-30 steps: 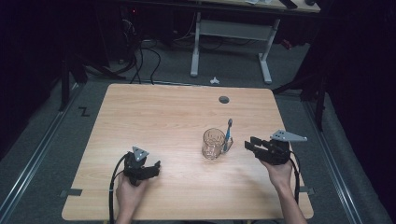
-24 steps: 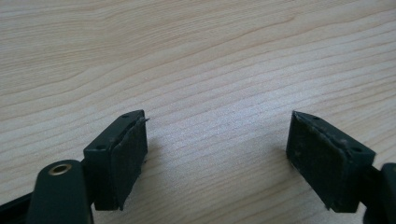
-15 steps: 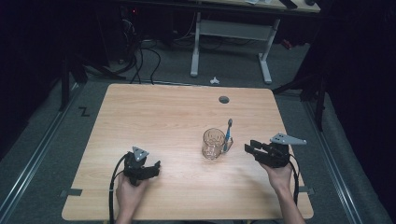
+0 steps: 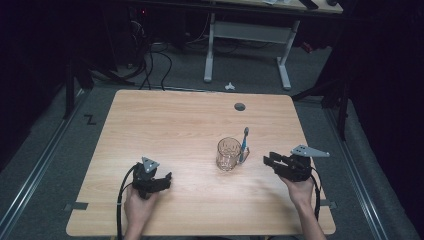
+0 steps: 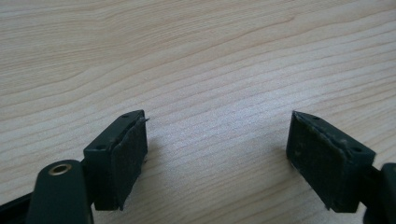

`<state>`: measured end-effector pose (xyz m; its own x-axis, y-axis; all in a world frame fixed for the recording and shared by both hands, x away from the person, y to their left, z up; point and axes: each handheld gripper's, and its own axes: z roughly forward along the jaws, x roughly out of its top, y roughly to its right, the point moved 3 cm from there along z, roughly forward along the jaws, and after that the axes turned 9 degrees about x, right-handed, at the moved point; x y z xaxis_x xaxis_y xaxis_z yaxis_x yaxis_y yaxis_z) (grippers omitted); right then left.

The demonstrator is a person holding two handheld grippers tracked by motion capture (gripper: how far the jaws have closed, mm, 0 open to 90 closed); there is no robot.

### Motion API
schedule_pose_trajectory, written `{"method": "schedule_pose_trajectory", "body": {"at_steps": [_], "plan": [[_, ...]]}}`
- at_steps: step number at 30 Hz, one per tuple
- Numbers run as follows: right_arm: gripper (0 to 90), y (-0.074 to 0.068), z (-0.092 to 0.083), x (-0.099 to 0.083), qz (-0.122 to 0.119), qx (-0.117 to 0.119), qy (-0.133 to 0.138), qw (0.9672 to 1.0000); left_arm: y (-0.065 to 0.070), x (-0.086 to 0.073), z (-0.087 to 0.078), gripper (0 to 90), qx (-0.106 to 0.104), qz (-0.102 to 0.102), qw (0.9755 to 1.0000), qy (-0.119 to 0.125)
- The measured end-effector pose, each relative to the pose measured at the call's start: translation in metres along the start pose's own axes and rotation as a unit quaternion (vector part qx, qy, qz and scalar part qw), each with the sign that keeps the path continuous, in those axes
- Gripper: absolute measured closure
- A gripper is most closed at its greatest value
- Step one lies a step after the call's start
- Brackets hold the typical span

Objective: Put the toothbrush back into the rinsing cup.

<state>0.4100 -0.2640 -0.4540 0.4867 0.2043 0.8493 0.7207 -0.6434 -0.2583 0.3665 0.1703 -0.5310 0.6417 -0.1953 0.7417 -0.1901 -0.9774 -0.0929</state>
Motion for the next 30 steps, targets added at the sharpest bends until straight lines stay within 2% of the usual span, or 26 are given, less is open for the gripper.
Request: {"method": "schedule_pose_trajectory", "body": {"at_steps": [19,30], "plan": [[60.7,0.006,0.003,-0.005,-0.002,-0.014,-0.01,0.9998,0.0,0.0,0.0,21.0,0.0,0.0,1.0,0.0],[60.8,0.015,0.006,-0.018,0.014,-0.023,-0.018,0.9995,0.0,0.0,0.0,21.0,0.0,0.0,1.0,0.0]]}}
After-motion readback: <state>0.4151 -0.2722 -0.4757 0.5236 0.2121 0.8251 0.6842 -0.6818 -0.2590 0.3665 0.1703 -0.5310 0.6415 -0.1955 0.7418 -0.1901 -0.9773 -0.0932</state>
